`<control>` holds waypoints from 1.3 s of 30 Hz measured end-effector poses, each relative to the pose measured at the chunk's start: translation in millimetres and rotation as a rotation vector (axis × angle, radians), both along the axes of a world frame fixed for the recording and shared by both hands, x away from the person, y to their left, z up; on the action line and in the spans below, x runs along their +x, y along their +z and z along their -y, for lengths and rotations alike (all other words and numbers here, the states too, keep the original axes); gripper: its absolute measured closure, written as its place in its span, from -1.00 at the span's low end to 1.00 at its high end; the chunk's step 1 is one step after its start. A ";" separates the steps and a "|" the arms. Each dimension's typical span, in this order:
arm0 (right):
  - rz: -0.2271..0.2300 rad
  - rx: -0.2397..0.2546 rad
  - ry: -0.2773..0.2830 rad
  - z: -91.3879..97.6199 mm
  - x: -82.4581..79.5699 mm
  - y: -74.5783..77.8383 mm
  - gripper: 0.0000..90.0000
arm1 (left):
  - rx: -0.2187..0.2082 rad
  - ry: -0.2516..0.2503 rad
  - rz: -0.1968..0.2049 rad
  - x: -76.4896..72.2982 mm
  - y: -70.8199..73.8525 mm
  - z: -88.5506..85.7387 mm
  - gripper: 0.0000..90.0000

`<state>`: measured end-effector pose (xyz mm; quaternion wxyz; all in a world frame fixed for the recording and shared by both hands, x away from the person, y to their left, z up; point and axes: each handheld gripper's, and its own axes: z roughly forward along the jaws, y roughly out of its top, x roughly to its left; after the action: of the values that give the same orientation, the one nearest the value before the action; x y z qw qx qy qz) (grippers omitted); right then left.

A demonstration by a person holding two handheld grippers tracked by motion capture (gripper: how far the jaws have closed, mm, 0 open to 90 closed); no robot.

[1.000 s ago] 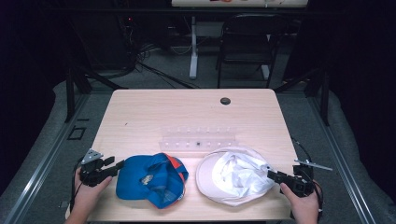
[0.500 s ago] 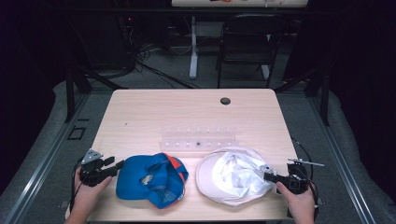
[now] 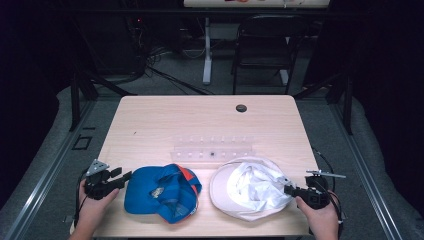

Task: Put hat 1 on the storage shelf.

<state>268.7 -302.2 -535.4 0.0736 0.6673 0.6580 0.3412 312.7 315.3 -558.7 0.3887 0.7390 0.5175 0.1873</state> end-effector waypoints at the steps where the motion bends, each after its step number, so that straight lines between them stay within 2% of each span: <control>1: 0.000 -0.008 0.001 -0.7 0.0 1.1 0.68 | 0.000 0.000 0.001 -0.1 0.1 -0.1 0.15; 4: -0.004 -0.017 -0.013 -3.6 1.0 5.7 0.73 | -0.001 0.008 -0.002 -0.5 0.1 -0.4 0.15; 6: -0.021 -0.024 -0.010 -4.2 2.5 10.9 0.76 | -0.008 0.015 0.009 -0.6 -0.6 -0.6 0.15; 7: -0.048 -0.038 -0.010 -5.4 4.7 16.5 0.77 | -0.006 0.015 0.009 -0.7 -0.4 -1.2 0.15; 8: -0.048 -0.038 -0.010 -5.4 4.7 16.5 0.77 | -0.006 0.015 0.009 -0.7 -0.4 -1.2 0.15; 10: -0.081 -0.060 -0.010 -8.7 8.5 24.3 0.78 | -0.004 0.013 -0.001 -0.4 0.4 -2.8 0.15; 13: -0.117 -0.110 0.016 -15.1 13.8 34.7 0.79 | -0.005 0.016 0.000 -0.2 -0.1 -2.9 0.15; 15: -0.129 -0.126 0.030 -16.3 15.2 36.8 0.80 | -0.005 0.016 -0.001 -0.4 -0.1 -2.9 0.15; 16: -0.177 -0.172 0.058 -22.3 19.1 42.0 0.80 | -0.005 0.014 -0.001 -0.6 -0.1 -2.7 0.15; 18: -0.192 -0.187 0.064 -23.9 20.5 43.5 0.80 | -0.007 0.013 0.001 -0.7 0.0 -2.2 0.15; 19: -0.233 -0.229 0.079 -28.8 24.0 48.4 0.80 | -0.008 0.016 0.010 -0.3 -1.0 -1.4 0.15; 21: -0.239 -0.225 0.078 -30.5 25.1 50.0 0.80 | -0.008 0.015 0.009 -0.3 -1.0 -1.0 0.15; 23: -0.273 -0.210 0.075 -33.7 29.8 58.2 0.80 | -0.007 0.012 0.008 -0.1 -1.3 -0.1 0.15; 24: -0.273 -0.210 0.075 -33.7 29.8 58.2 0.80 | -0.007 0.012 0.008 -0.1 -1.3 -0.1 0.15; 25: -0.305 -0.200 0.076 -33.3 33.3 63.5 0.80 | -0.004 0.007 -0.002 -0.3 -0.6 -0.2 0.15; 28: -0.323 -0.186 0.065 -34.3 35.9 67.2 0.81 | -0.009 0.014 0.010 -0.3 -1.0 -0.3 0.15; 29: -0.355 -0.198 0.076 -35.0 38.6 73.0 0.81 | -0.009 0.016 0.008 -0.6 -0.4 -1.6 0.15; 34: -0.376 -0.206 0.080 -42.1 42.2 82.2 0.81 | -0.009 0.019 0.003 -0.4 -0.1 -3.6 0.15; 35: -0.405 -0.234 0.108 -45.3 44.0 88.2 0.81 | -0.008 0.018 0.003 -0.3 0.1 -3.8 0.15; 38: -0.397 -0.227 0.095 -51.3 45.7 91.5 0.81 | -0.008 0.018 0.005 -0.5 0.3 -3.6 0.15; 39: -0.419 -0.255 0.117 -52.8 47.9 96.1 0.81 | -0.007 0.017 0.004 -0.5 0.3 -3.5 0.15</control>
<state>316.6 -249.4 -439.4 -0.0007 0.6696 0.7340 0.1134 312.1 318.8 -558.4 0.3909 0.7326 0.5237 0.1904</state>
